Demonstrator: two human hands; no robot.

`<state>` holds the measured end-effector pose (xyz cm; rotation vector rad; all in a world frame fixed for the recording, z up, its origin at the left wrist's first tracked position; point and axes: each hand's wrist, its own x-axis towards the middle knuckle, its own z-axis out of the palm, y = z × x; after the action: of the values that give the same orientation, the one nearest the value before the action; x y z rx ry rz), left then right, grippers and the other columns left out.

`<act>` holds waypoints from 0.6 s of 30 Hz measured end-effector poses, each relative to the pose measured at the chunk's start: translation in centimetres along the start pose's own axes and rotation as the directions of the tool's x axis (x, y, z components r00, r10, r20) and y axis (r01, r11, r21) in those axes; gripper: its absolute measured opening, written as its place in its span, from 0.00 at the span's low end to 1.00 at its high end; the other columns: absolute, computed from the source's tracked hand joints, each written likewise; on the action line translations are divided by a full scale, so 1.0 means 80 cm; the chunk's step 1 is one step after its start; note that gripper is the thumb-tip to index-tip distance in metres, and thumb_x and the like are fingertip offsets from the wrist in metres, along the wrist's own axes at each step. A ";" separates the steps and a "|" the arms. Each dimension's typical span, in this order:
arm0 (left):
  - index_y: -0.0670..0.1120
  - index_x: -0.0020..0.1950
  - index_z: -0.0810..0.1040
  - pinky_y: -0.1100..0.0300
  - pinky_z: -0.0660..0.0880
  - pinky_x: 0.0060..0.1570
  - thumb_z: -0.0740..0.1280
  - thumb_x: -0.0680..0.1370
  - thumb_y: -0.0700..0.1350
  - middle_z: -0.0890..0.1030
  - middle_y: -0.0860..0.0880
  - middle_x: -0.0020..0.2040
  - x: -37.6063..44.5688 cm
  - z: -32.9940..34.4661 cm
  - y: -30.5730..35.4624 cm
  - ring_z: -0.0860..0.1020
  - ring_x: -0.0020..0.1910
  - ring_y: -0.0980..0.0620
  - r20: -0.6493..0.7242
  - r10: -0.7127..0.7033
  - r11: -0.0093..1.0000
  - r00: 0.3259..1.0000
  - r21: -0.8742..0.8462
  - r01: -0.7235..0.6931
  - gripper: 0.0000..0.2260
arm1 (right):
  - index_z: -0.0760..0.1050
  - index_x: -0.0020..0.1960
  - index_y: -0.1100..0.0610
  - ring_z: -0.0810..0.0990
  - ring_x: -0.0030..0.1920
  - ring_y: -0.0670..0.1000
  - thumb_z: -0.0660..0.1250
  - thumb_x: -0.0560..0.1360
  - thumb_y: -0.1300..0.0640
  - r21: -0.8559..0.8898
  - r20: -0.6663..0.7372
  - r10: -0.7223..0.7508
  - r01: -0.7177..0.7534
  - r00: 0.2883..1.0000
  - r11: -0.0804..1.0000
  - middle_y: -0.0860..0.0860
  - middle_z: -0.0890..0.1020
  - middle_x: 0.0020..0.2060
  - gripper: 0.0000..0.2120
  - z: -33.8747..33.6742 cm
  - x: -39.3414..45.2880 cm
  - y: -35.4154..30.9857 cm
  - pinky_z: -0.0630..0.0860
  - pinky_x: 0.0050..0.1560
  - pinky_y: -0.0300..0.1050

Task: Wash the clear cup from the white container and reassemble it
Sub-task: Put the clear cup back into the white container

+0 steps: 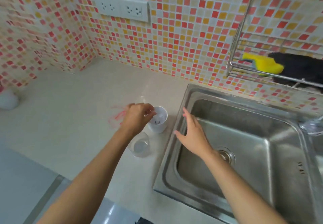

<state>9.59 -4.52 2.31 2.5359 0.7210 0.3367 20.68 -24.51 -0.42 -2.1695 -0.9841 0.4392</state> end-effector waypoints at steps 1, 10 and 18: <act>0.49 0.47 0.83 0.47 0.73 0.54 0.66 0.74 0.53 0.85 0.50 0.41 0.004 0.001 -0.006 0.82 0.40 0.50 0.015 0.017 1.000 1.000 0.007 -0.017 0.10 | 0.49 0.78 0.51 0.61 0.73 0.50 0.72 0.73 0.50 0.028 0.032 0.040 -0.040 0.999 0.999 0.51 0.63 0.74 0.43 0.017 0.006 -0.003 0.59 0.72 0.46; 0.45 0.46 0.83 0.53 0.72 0.51 0.71 0.75 0.44 0.83 0.49 0.38 0.025 0.004 -0.037 0.80 0.37 0.47 0.054 0.214 0.977 0.975 -0.018 -0.214 0.04 | 0.63 0.68 0.40 0.74 0.61 0.42 0.79 0.61 0.49 0.278 -0.018 0.121 -0.112 0.992 0.954 0.38 0.74 0.62 0.41 0.091 0.039 -0.027 0.74 0.60 0.49; 0.42 0.51 0.84 0.53 0.74 0.51 0.69 0.77 0.44 0.84 0.44 0.44 0.042 0.002 -0.019 0.81 0.43 0.42 0.210 0.255 0.966 0.944 -0.013 -0.259 0.08 | 0.61 0.64 0.38 0.77 0.55 0.43 0.81 0.60 0.50 0.354 -0.036 0.250 -0.222 0.968 0.909 0.37 0.77 0.55 0.40 0.107 0.050 -0.036 0.76 0.55 0.46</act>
<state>11.75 -1.62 1.75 2.6323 0.3135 0.1448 17.09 -16.20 -4.36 -1.9683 -0.5495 0.5877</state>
